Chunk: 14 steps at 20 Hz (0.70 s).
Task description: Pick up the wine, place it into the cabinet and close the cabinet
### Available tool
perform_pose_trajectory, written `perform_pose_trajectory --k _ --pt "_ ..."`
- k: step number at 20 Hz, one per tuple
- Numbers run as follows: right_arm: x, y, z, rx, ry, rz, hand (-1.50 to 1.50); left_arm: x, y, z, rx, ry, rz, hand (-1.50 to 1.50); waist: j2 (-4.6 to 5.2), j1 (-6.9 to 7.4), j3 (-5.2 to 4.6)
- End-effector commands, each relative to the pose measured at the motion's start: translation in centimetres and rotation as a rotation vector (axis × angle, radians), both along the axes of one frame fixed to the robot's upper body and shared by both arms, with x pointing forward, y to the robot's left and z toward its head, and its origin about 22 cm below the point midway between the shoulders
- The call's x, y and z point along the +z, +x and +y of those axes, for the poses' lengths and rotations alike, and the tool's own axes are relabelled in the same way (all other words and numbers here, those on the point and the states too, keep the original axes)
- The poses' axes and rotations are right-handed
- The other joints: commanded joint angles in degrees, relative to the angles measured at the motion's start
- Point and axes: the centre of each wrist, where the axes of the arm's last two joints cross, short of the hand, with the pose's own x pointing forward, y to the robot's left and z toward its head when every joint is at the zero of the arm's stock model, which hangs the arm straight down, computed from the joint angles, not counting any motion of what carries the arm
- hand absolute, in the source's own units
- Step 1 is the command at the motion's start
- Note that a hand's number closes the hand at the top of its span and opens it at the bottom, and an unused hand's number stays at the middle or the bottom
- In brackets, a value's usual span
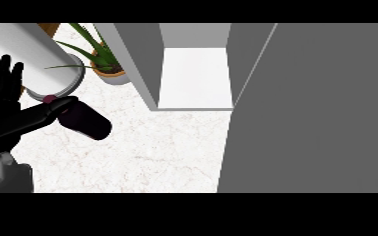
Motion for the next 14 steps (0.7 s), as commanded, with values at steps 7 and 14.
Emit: perform_pose_trajectory --k 7,14 --pt "1.0 -2.3 0.1 0.054 0.022 -0.022 -1.5 -6.4 -1.2 3.2 0.032 -0.017 0.088 -1.5 -0.02 0.24 -0.03" --pt "0.9 -3.1 -1.0 0.068 0.022 -0.045 -1.5 -11.3 -1.2 2.5 0.05 -0.008 0.108 -1.5 0.04 -0.12 0.01"
